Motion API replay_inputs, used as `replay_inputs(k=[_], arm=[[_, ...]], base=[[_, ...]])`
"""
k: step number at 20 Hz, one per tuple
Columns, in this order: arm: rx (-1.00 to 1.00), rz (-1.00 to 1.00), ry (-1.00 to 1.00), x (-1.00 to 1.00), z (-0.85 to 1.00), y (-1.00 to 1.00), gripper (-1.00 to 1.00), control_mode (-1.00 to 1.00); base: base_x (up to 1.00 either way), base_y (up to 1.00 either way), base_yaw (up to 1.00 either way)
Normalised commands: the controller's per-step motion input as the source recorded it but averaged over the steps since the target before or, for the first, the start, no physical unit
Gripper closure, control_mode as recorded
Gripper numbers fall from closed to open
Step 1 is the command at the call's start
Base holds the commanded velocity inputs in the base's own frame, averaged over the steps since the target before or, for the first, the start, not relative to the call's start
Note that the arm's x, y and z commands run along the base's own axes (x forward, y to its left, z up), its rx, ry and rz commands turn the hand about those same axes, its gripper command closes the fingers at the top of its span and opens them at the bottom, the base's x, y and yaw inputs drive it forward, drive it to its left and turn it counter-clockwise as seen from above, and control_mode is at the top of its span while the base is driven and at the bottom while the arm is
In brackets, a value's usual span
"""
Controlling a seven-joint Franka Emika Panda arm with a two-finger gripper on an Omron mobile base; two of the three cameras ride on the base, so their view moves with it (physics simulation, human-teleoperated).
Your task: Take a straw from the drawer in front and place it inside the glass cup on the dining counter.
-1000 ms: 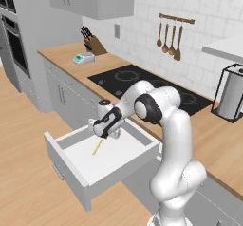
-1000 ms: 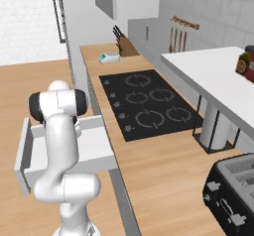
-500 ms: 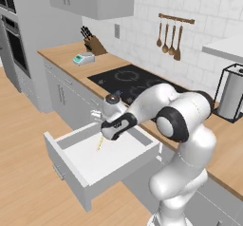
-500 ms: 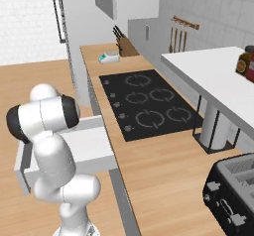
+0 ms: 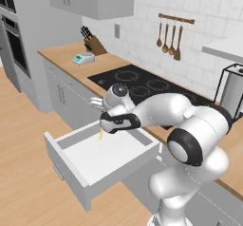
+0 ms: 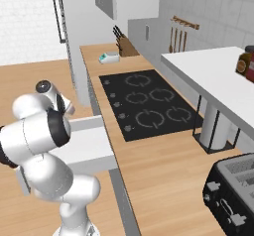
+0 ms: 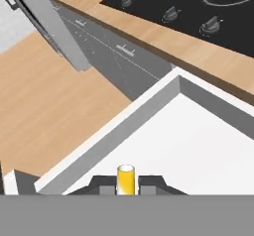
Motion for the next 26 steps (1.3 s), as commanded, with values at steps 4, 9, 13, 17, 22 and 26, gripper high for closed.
replay_inputs(k=[4,9,13,17,22,26], arm=[[-0.05,0.15,-0.14,-0.07,1.0,0.0,1.0,-1.0],[-0.08,0.09,-0.13,-0.37,0.94,0.0,1.0,-1.0],[-0.08,0.0,-0.02,-0.21,0.27,0.0,1.0,-1.0],[-0.02,0.0,0.0,-0.2,0.01,0.0,1.0,1.0],[0.0,0.0,0.0,0.0,0.0,0.0,1.0,1.0],[0.0,0.0,0.0,0.0,0.0,0.0,1.0,1.0]], base=[[0.0,0.0,0.0],[0.0,0.0,0.0],[0.0,0.0,0.0],[-0.44,0.0,0.0],[-1.0,0.02,0.0],[-0.95,0.49,0.19]])
